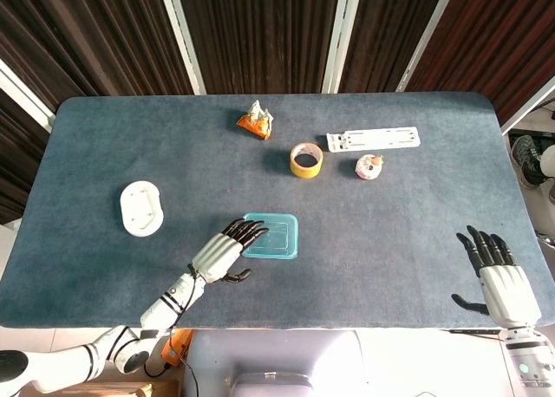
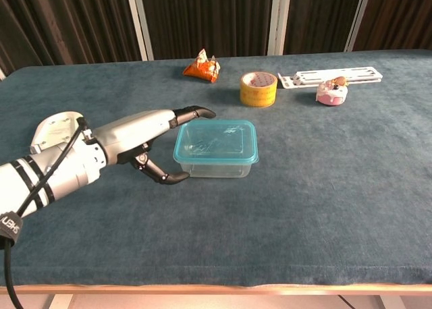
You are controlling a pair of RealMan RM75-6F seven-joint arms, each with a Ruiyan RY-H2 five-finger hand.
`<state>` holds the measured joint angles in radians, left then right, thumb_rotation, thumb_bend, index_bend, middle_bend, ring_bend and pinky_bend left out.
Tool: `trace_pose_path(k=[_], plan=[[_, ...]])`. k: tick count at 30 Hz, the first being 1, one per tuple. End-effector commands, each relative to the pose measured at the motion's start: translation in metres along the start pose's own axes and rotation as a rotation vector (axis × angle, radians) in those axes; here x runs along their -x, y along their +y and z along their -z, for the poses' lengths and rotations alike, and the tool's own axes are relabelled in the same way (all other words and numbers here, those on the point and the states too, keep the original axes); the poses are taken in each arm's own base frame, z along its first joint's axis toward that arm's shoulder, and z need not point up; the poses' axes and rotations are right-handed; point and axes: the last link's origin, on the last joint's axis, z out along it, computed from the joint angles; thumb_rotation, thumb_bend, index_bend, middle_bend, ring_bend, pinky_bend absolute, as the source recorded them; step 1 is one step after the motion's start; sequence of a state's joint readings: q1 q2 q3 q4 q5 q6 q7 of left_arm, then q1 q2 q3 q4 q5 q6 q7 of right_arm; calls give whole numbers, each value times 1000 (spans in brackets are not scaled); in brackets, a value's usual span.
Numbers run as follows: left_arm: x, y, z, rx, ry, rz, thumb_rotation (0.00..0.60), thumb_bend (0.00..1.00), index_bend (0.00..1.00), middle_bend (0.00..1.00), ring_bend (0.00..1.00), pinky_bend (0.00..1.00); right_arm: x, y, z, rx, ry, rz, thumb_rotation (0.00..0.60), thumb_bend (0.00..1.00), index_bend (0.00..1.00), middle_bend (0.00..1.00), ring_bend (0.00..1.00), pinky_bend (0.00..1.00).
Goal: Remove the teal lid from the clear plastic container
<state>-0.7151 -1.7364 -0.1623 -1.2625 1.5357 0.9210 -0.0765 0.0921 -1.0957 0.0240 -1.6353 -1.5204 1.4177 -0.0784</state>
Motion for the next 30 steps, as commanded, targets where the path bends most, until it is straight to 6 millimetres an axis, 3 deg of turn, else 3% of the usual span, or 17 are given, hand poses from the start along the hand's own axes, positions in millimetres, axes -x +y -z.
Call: trace_pose_path(k=[1, 15, 30], plan=[[3, 0, -14, -23, -13, 6, 600, 302, 0, 0, 0, 0, -1, 1, 0, -3, 0, -6, 600, 159, 0, 0, 0, 0], [-6, -6, -33, -69, -40, 34, 600, 295, 0, 0, 0, 0, -1, 2, 0, 6, -15, -10, 600, 158, 0, 0, 0, 0], [-3, -16, -43, -119, -85, -16, 600, 284, 0, 0, 0, 0, -2, 2, 1, 0, -17, -15, 600, 159, 0, 0, 0, 0]])
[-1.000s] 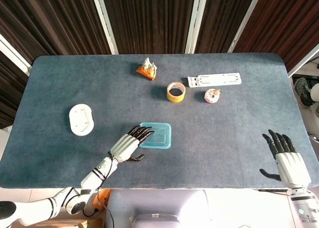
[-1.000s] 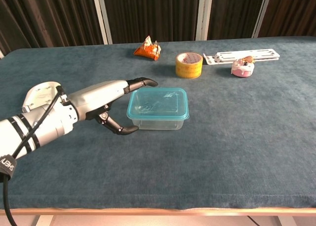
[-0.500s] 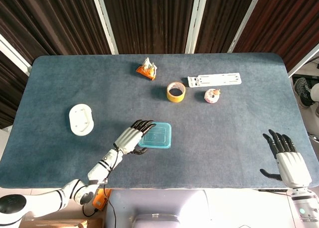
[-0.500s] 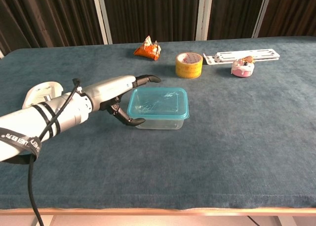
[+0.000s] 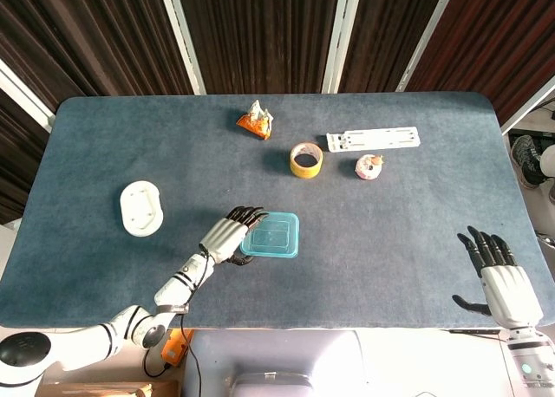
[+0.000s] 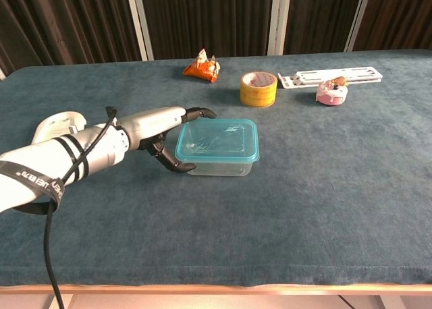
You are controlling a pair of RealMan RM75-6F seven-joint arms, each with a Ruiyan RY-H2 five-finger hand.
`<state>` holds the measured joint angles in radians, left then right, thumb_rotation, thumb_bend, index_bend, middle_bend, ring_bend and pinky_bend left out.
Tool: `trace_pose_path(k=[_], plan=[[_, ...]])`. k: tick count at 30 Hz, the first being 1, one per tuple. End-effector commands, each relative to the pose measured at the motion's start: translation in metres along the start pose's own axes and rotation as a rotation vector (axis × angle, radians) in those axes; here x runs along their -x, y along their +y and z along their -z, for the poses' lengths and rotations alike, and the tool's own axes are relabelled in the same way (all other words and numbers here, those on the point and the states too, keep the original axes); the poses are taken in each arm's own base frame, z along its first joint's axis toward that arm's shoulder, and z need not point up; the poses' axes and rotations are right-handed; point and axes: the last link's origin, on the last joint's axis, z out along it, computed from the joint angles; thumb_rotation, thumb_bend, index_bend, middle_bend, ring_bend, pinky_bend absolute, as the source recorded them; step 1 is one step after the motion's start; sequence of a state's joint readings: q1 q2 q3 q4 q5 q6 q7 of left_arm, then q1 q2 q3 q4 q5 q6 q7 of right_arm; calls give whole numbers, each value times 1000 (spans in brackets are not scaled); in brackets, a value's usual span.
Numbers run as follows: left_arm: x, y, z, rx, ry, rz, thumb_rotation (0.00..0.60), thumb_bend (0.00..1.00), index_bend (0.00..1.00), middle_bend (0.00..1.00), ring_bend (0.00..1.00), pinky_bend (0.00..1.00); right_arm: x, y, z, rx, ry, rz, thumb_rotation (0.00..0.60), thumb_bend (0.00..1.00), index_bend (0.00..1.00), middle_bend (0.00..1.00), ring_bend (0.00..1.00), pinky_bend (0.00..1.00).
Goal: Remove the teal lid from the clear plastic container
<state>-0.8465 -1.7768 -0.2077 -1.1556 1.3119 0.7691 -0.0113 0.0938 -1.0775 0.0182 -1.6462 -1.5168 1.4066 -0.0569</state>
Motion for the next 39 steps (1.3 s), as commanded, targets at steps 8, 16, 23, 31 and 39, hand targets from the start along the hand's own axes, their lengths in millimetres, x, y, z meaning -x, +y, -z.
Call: trace_pose_path(k=[8, 16, 23, 31, 39], plan=[[5, 2, -5, -2, -6, -38, 600, 287, 0, 57, 3, 47, 0, -1, 1, -6, -3, -3, 600, 159, 0, 0, 0, 0], [13, 8, -3, 12, -16, -52, 600, 294, 0, 462, 336, 453, 2, -4, -1, -21, -10, 0, 600, 158, 0, 0, 0, 0], [22, 22, 3, 55, -31, -37, 600, 294, 0, 610, 482, 624, 12, -17, -14, -107, -10, 14, 600, 159, 0, 0, 0, 0], [32, 38, 7, 88, -32, -20, 600, 295, 0, 625, 497, 638, 41, -45, -60, -285, -57, 7, 600, 160, 75, 0, 0, 0], [38, 47, 10, 115, -33, -21, 600, 295, 0, 627, 497, 638, 71, -95, -95, -496, -53, -83, 600, 300, 349, 1, 0, 0]])
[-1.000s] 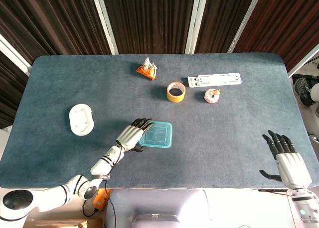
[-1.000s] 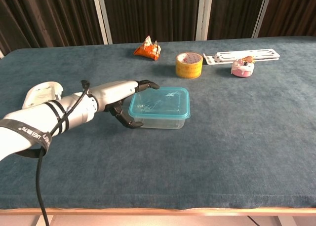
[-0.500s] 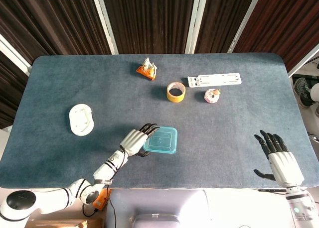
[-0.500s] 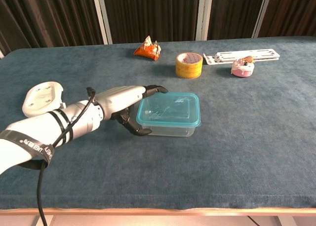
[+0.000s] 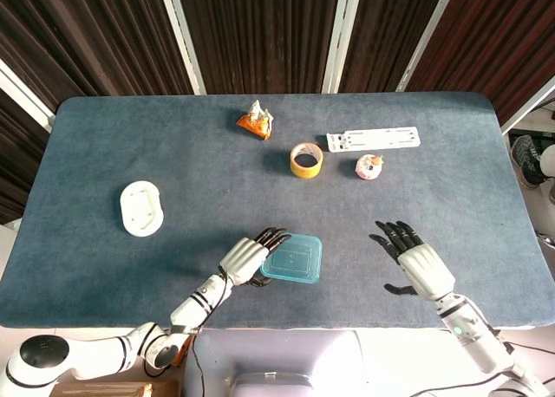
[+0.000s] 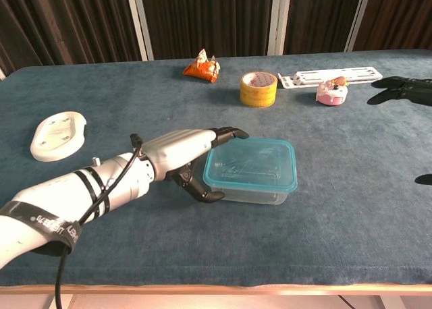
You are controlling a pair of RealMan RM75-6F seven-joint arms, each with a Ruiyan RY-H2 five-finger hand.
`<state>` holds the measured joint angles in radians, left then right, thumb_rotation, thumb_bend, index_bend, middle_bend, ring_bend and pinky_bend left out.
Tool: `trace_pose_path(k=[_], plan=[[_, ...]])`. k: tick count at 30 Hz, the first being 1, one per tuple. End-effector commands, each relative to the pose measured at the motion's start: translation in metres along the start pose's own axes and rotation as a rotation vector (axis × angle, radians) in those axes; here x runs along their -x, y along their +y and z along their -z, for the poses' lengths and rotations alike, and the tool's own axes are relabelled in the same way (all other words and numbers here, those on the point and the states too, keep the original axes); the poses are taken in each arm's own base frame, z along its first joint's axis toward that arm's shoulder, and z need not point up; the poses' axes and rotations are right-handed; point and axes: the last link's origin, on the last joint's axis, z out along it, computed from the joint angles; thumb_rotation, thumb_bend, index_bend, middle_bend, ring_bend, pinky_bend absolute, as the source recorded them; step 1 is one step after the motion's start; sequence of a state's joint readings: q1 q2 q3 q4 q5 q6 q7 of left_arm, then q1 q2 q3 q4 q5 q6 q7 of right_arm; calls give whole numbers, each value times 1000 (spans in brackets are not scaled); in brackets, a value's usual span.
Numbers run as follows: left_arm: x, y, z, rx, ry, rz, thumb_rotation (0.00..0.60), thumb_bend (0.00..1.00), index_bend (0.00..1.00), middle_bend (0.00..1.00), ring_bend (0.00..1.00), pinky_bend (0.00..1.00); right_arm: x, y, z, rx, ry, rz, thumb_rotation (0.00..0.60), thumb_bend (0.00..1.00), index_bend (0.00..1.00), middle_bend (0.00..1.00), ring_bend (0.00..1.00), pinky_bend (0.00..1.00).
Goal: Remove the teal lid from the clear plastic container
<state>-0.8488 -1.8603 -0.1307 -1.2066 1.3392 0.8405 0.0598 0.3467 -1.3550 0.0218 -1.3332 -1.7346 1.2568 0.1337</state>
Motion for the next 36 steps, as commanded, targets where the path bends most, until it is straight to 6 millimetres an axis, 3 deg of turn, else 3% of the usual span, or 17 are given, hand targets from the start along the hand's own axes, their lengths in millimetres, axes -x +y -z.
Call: trace_pose_path(k=[1, 9, 19, 24, 36], plan=[[1, 2, 1, 7, -1, 3, 600, 295, 0, 628, 497, 638, 17, -16, -27, -94, 3, -42, 600, 316, 381, 4, 0, 0], [7, 9, 3, 28, -6, 0, 600, 293, 0, 634, 499, 641, 51, -50, -54, -212, -43, -104, 600, 331, 509, 42, 0, 0], [4, 8, 4, 21, 2, 7, 600, 293, 0, 638, 499, 643, 66, -83, -62, -276, -54, -165, 600, 368, 555, 60, 0, 0], [2, 8, 7, 24, 7, 5, 600, 295, 0, 640, 500, 645, 67, -90, -64, -289, -46, -160, 600, 438, 581, 73, 0, 0], [3, 8, 14, 43, 13, -14, 600, 295, 0, 651, 505, 646, 63, -86, -62, -286, -33, -139, 600, 440, 590, 84, 0, 0]])
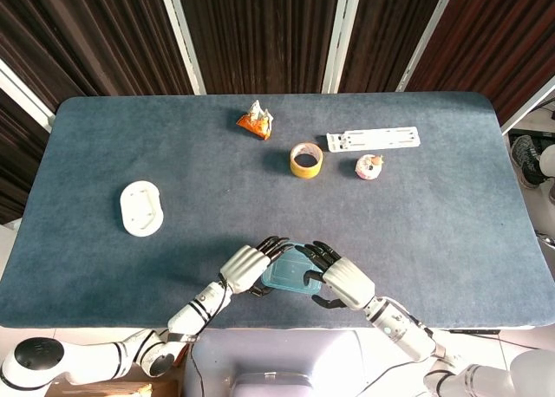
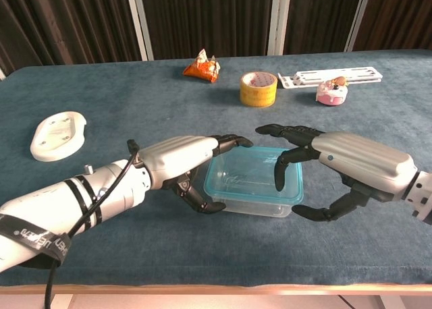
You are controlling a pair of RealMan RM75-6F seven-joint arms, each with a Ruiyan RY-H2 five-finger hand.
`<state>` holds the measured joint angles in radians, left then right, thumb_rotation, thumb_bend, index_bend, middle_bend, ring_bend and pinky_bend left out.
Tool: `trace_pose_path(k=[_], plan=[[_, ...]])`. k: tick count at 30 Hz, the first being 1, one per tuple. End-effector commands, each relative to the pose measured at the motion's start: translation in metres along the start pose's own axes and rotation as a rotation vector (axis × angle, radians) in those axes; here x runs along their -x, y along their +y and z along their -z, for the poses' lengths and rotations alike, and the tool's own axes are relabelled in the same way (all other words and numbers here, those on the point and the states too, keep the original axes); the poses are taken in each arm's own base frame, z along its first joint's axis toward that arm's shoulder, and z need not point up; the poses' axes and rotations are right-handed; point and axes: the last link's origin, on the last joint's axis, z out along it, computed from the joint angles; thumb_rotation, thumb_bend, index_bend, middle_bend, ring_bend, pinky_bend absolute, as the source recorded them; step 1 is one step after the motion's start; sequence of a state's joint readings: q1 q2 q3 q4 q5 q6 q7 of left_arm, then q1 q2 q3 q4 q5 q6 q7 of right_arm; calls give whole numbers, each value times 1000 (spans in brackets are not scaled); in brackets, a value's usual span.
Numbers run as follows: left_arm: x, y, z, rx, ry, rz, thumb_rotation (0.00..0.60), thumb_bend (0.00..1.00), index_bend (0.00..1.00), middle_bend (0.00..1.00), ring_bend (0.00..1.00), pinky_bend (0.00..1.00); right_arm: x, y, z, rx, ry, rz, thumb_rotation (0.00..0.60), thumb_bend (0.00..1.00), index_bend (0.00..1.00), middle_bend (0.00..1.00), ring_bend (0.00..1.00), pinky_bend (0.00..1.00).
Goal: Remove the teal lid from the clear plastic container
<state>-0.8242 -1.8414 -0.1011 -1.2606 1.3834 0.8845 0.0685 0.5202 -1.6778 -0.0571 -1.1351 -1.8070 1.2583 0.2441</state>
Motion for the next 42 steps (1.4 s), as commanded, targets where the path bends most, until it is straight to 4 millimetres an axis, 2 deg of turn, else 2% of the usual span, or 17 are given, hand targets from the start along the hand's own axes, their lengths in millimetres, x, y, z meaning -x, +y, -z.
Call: trace_pose_path(k=[1, 42], plan=[[1, 0, 1, 4, 2, -6, 600, 296, 0, 652, 507, 647, -1, 1, 1, 2, 3, 5, 600, 440, 590, 84, 0, 0], [21, 0, 8, 81, 14, -147, 600, 296, 0, 697, 536, 671, -14, 4, -1, 27, 45, -7, 600, 441, 592, 88, 0, 0]])
